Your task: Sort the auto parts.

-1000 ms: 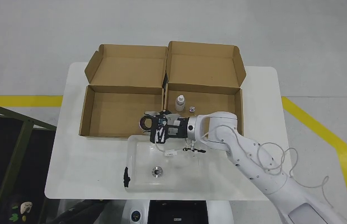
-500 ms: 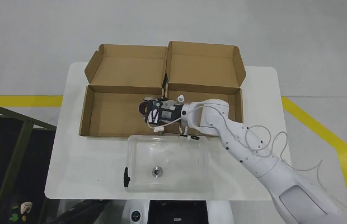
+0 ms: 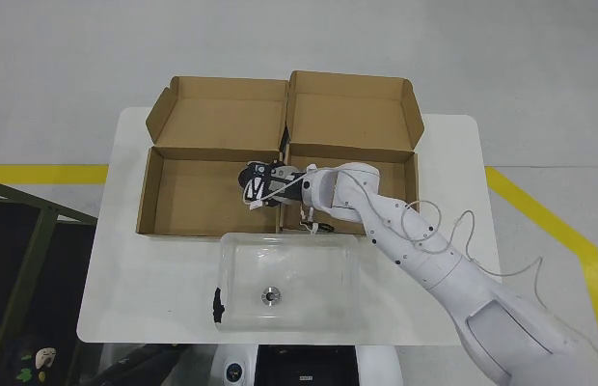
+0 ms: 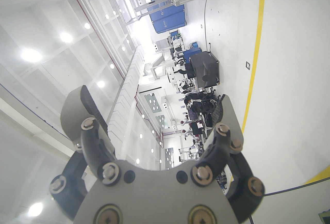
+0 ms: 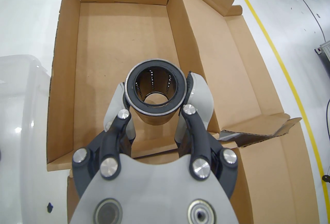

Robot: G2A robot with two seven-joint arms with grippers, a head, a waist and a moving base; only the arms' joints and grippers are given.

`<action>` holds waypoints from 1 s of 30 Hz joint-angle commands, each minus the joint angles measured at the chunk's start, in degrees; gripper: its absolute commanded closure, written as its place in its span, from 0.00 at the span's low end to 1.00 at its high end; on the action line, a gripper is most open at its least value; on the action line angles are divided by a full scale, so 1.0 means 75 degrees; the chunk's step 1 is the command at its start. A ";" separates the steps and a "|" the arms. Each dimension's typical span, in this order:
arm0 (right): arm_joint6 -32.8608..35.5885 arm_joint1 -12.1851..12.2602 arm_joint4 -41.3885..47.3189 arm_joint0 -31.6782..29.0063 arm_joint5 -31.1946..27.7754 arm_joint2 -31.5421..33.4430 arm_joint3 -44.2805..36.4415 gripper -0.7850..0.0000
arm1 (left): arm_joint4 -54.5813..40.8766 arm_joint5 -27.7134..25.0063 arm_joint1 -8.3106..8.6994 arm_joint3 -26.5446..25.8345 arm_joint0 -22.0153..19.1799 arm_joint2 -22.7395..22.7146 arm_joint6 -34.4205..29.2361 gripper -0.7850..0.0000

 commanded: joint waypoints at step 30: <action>0.0217 -0.0844 -0.0544 0.0538 0.0274 -0.0503 0.1550 0.73 | 0.0000 0.0000 0.0000 0.0000 0.0000 0.0000 0.0000 0.00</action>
